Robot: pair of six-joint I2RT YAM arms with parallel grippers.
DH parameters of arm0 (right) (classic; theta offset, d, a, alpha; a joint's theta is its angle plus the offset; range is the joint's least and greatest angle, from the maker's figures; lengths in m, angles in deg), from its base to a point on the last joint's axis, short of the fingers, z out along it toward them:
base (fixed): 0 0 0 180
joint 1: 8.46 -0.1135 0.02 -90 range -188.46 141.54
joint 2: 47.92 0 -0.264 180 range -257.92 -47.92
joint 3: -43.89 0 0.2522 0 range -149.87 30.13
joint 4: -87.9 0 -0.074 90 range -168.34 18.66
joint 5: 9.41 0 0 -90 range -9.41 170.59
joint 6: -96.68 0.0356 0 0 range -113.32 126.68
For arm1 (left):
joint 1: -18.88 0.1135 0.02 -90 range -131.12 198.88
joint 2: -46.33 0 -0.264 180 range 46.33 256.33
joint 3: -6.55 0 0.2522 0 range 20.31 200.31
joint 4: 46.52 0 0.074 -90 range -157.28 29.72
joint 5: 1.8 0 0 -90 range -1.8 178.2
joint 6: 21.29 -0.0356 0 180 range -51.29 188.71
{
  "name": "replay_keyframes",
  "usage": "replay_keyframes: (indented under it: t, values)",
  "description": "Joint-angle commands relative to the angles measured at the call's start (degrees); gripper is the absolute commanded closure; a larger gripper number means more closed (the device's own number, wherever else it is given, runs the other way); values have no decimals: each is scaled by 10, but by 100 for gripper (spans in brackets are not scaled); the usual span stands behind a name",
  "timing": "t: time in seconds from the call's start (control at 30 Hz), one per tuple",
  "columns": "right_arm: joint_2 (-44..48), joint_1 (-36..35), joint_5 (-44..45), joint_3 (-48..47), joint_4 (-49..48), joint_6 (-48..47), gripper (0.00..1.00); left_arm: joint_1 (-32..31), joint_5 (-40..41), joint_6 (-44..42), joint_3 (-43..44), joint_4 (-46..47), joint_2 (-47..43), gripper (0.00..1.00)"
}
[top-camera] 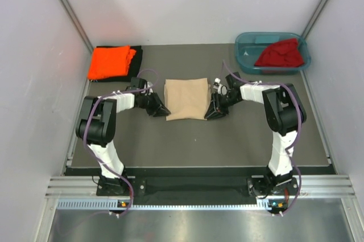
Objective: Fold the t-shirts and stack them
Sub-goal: Fold the tshirt, then neatly place the folded tshirt to the corner
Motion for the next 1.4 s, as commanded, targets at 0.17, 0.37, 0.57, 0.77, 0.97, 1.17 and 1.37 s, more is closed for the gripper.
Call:
replay_keyframes:
  t: [0.17,0.37,0.57,0.77,0.97,1.17,1.37]
  values:
    - [57,10,136,-34,70,-76,71,4,110,-119,20,-134,-64,76]
    - [122,-56,244,-130,147,-100,63,4,187,-145,54,-221,-187,56]
    - [164,-165,405,-181,141,-114,47,27,181,-114,32,-226,-297,43]
    - [230,-339,710,-161,41,-219,0,57,206,-91,-11,-233,-359,33]
    - [203,-430,766,-100,-78,-406,0,64,292,-62,-17,-271,-393,26]
    - [112,-457,702,-90,-106,-524,0,95,333,-57,-20,-299,-393,19]
    - [88,-474,628,-51,-164,-615,11,183,229,-65,-55,-277,-385,20]
